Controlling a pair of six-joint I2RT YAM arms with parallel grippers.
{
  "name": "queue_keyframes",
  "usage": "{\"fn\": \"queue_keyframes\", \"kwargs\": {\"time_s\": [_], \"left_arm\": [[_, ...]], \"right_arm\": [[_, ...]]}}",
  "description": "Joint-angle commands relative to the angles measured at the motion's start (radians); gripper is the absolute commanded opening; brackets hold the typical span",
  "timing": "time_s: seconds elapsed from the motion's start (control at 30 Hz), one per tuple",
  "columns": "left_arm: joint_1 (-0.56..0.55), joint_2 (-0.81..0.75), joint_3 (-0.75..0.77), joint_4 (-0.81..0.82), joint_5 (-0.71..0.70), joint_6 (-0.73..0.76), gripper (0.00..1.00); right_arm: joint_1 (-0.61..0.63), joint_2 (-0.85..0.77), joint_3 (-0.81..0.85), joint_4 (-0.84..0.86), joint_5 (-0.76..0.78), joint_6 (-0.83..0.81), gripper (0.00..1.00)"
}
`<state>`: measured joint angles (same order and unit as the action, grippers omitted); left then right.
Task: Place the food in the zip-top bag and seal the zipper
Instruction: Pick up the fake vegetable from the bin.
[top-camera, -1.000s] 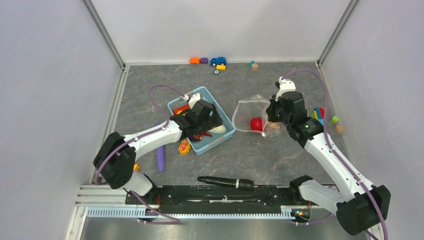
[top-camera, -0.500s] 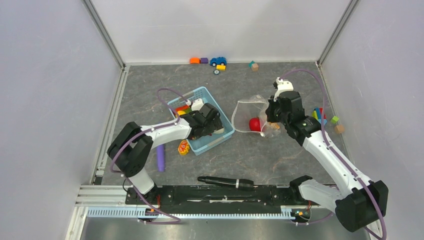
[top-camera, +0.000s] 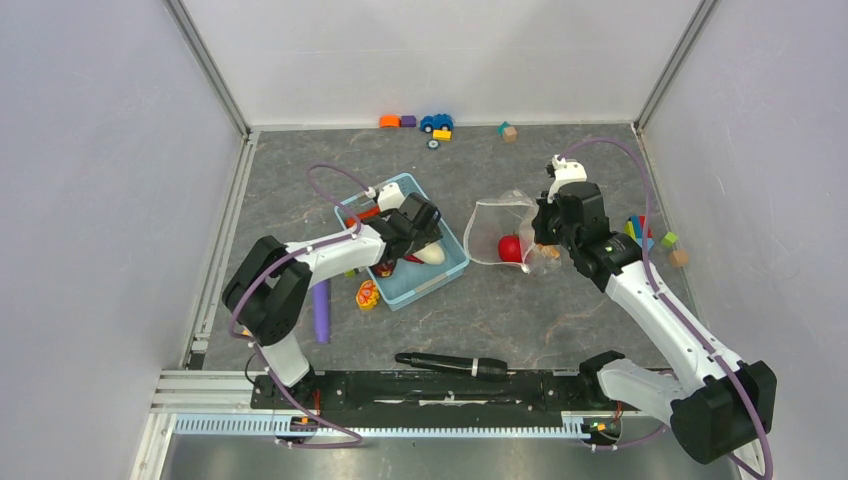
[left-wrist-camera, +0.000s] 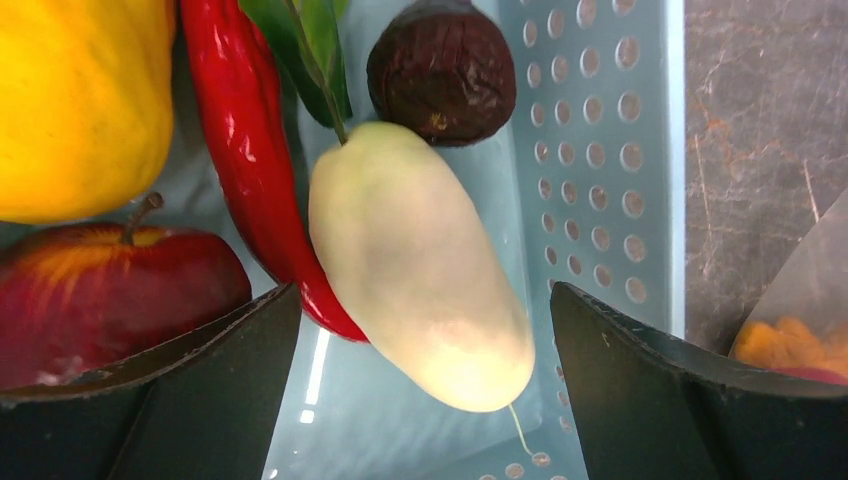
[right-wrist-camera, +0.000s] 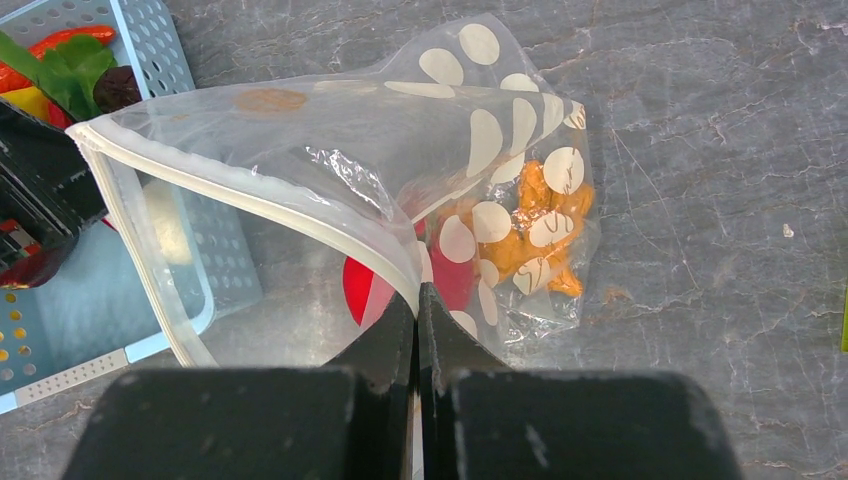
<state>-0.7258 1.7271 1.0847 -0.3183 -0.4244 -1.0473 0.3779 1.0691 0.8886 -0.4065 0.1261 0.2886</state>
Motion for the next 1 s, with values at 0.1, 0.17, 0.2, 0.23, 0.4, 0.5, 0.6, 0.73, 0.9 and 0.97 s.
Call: {"fn": "queue_keyframes", "kwargs": {"time_s": [0.1, 0.17, 0.2, 0.23, 0.4, 0.5, 0.6, 0.73, 0.9, 0.97], "left_arm": [[0.016, 0.025, 0.056, 0.005, -0.086, 0.051, 0.99], [0.017, 0.043, 0.062, 0.005, -0.079, 0.051, 0.97], [0.017, 0.052, 0.065, 0.005, -0.077, 0.05, 0.96], [0.017, 0.057, 0.068, 0.005, -0.076, 0.05, 0.94], [0.019, 0.078, 0.085, 0.008, -0.095, 0.058, 0.83], [0.02, 0.09, 0.102, -0.002, -0.113, 0.074, 0.76], [0.021, 0.099, 0.11, -0.003, -0.111, 0.082, 0.7], [0.022, 0.118, 0.122, -0.009, -0.102, 0.082, 0.66], [0.022, 0.142, 0.146, -0.032, -0.115, 0.084, 0.66], [0.023, 0.15, 0.152, -0.039, -0.122, 0.087, 0.65]], "right_arm": [[0.001, -0.006, 0.042, 0.002, 0.023, -0.018, 0.0], [0.002, -0.006, 0.042, 0.001, 0.03, -0.016, 0.0], [0.002, -0.005, 0.041, 0.001, 0.028, -0.016, 0.0], [0.001, -0.007, 0.041, 0.001, 0.023, -0.016, 0.0], [0.001, -0.005, 0.042, 0.0, 0.023, -0.017, 0.0], [0.001, -0.009, 0.041, 0.001, 0.013, -0.018, 0.0], [0.001, -0.01, 0.041, 0.001, 0.02, -0.018, 0.0], [0.001, -0.013, 0.041, 0.002, 0.013, -0.019, 0.0], [0.001, -0.017, 0.039, 0.0, 0.004, -0.019, 0.0], [0.001, -0.018, 0.04, 0.0, 0.015, -0.019, 0.0]]}}
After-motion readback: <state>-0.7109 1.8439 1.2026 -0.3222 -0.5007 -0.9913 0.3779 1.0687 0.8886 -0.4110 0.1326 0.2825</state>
